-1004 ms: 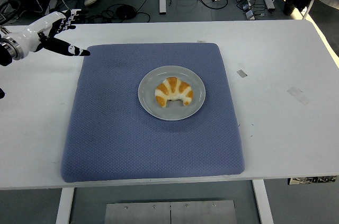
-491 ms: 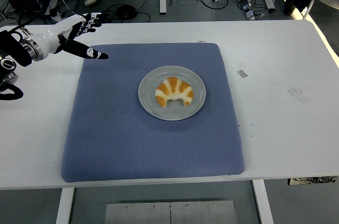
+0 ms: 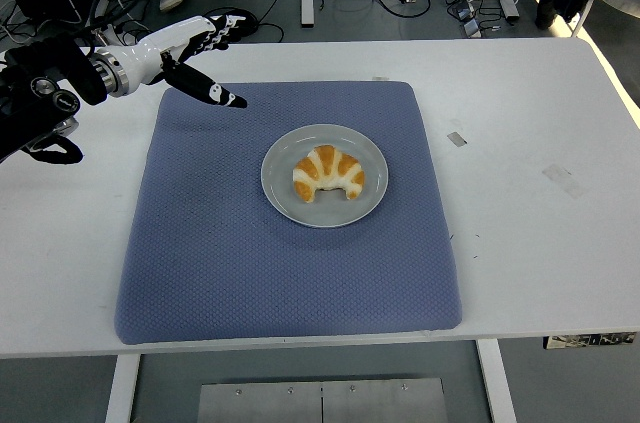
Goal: Place the bread on the table
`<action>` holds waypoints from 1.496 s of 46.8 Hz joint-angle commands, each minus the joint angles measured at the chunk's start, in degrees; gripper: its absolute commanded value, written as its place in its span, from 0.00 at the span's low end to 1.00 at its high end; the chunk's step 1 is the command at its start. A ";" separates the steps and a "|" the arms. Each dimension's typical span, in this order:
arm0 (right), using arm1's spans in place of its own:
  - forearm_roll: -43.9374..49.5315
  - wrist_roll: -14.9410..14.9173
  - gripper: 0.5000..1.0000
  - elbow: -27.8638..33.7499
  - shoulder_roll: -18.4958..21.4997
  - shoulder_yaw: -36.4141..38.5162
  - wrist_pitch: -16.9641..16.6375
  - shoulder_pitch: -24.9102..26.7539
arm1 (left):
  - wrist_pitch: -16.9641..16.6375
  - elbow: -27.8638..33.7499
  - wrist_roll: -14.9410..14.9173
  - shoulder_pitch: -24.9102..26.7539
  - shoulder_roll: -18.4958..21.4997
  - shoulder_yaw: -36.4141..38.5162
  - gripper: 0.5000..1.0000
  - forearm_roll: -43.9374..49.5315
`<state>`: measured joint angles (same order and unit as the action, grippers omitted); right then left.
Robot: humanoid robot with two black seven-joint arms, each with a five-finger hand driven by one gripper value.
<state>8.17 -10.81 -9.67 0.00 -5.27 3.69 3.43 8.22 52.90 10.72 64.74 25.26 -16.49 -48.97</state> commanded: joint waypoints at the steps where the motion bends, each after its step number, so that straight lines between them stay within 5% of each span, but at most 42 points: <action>1: 0.00 0.00 1.00 0.00 0.00 0.00 0.00 0.00 | -0.05 0.01 -0.09 0.30 -1.18 0.23 0.97 -0.16; 27: 0.00 0.00 1.00 0.00 0.00 0.00 0.00 0.00 | -0.22 -1.31 0.00 2.32 -7.59 4.19 0.97 -0.69; 36: 0.00 0.00 1.00 0.00 0.00 0.00 0.00 0.00 | 0.65 -0.69 -1.23 3.81 -7.95 5.33 0.97 -0.07; 45: 0.00 0.00 1.00 0.00 0.00 0.00 0.00 0.00 | 5.40 -0.25 -4.92 4.96 -7.24 5.33 0.96 0.02; 70: 0.00 0.00 1.00 0.00 0.00 0.00 0.00 0.00 | 5.40 0.01 -5.10 4.78 -8.74 8.76 0.96 -0.86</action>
<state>8.17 -10.81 -9.67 0.00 -5.27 3.69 3.43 13.65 52.82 5.62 69.48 16.72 -7.73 -49.80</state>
